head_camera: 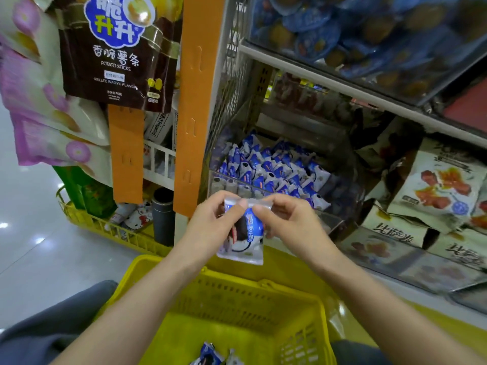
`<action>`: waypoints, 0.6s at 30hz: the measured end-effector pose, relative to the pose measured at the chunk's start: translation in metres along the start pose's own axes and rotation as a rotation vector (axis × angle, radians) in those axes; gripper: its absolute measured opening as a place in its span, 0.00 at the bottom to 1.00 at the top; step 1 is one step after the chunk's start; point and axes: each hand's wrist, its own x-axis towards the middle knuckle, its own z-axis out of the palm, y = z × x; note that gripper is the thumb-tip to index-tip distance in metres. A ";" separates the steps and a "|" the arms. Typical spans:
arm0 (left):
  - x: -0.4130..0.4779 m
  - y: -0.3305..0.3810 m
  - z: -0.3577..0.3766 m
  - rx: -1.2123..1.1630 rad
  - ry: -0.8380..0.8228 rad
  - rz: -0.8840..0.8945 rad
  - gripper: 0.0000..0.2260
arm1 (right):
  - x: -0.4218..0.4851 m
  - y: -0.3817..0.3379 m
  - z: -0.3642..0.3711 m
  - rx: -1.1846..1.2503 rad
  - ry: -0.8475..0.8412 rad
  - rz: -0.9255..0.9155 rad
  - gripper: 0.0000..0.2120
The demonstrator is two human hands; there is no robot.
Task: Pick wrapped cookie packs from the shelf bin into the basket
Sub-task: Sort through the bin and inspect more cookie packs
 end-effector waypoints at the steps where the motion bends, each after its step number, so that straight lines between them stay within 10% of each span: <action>1: -0.001 -0.002 0.001 0.015 0.012 -0.008 0.09 | -0.004 0.005 0.002 -0.003 0.000 0.007 0.06; 11: -0.001 -0.017 0.012 -0.072 -0.042 -0.225 0.11 | -0.020 0.033 0.004 -0.521 0.206 -0.421 0.02; 18: -0.004 -0.024 0.021 -0.083 -0.041 -0.248 0.14 | -0.019 0.034 -0.005 0.111 0.292 0.077 0.05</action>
